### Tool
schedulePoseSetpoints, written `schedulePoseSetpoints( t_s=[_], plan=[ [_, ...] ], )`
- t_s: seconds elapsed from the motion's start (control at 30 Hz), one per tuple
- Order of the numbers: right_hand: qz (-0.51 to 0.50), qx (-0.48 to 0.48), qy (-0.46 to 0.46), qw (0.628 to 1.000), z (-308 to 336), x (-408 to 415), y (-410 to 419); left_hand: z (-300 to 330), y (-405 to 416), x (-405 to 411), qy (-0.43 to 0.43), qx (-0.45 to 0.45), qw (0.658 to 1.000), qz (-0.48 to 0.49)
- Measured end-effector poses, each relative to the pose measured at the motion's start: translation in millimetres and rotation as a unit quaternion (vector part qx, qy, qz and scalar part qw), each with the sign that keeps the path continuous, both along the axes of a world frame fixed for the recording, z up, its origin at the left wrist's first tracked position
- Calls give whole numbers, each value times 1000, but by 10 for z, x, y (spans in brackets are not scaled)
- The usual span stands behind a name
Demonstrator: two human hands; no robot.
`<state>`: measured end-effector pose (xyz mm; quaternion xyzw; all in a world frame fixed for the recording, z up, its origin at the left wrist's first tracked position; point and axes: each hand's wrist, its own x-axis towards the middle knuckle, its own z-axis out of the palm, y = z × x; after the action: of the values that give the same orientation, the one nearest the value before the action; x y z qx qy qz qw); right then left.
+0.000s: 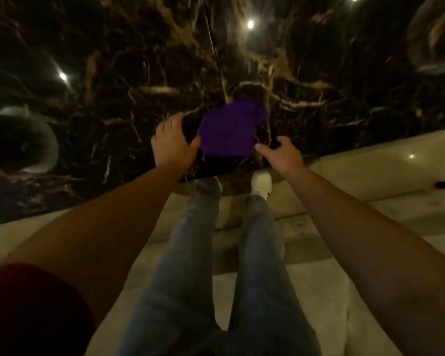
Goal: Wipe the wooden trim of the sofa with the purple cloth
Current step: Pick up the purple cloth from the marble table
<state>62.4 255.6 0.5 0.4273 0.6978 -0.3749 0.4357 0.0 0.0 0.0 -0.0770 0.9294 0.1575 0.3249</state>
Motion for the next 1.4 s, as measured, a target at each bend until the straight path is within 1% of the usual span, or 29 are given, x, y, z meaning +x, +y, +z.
schedulePoseSetpoints(
  t_s=[0.07,0.1,0.2,0.3,0.37,0.4,0.5,0.57,0.6,0.67,0.7,0.73,0.77,0.8,0.87,0.9,0.93,0.97,1.0,1.03,1.07,1.1,1.17,1.2,1.27,1.3,1.33,1.37,1.4],
  plan=[
    [-64,-24,21,997,-306,42,-81,-332,202,-59,20,23,999,-22],
    [-89,-35,46,994,-275,-4,-171,-323,284,-122,17,45,999,-21],
    [-179,-26,136,974,-531,-115,-423,-646,593,-144,-27,106,994,6],
    [-232,-39,132,963,-740,-245,-567,-874,637,-46,-111,89,989,42],
    [-190,-60,94,975,-774,-254,-580,-863,602,65,-195,134,966,103],
    [-146,-60,79,984,-772,-272,-555,-855,589,109,-222,145,958,107],
    [-26,-80,61,995,-577,-260,-407,-579,576,253,-233,148,959,59],
    [6,-101,70,992,-217,-218,-246,-150,592,310,-228,174,956,63],
    [-6,-101,66,993,-181,-201,-186,-87,588,316,-234,188,950,84],
    [-18,-104,93,990,326,-166,14,520,610,309,-214,235,940,122],
    [-37,-99,94,990,355,-150,82,627,621,283,-211,253,934,138],
    [-46,-103,106,988,643,-111,169,923,627,311,-185,277,931,147],
    [-58,-121,101,986,899,-75,253,1259,639,325,-162,301,926,159],
    [-93,-133,67,984,902,32,249,1373,636,343,-162,311,919,180],
    [-91,-206,42,973,1405,95,334,1999,662,391,-79,353,907,216],
    [-113,-256,11,960,1404,191,278,2100,668,417,-79,364,895,244],
    [-105,-300,19,948,1701,260,246,2443,680,511,-47,388,881,268],
    [-92,-347,43,932,1974,296,227,2761,707,621,-20,412,863,290],
    [-109,-386,55,915,2046,254,147,2818,728,613,-22,426,851,305],
    [-120,-419,86,896,2357,293,50,3104,704,781,-2,451,830,327],
    [-127,-419,138,888,2678,322,-28,3361,686,961,17,476,807,350],
    [-149,-421,172,878,2750,235,-63,3401,696,965,13,494,789,365],
    [-133,-412,244,868,3206,250,-215,3707,540,1289,50,538,741,399],
    [-146,-402,269,863,3229,226,-196,3665,524,1340,43,539,740,399],
    [-100,-388,300,866,3589,196,-368,3751,283,1642,66,544,719,428],
    [-109,-388,314,860,3606,205,-335,3690,265,1710,53,526,730,433],
    [-83,-385,317,863,3724,211,-503,3680,89,1871,71,515,720,460],
    [-48,-383,318,866,3861,243,-697,3692,-99,2046,94,513,694,497],
    [-42,-380,320,867,3917,274,-792,3655,-209,2137,103,501,682,523]
  ],
)
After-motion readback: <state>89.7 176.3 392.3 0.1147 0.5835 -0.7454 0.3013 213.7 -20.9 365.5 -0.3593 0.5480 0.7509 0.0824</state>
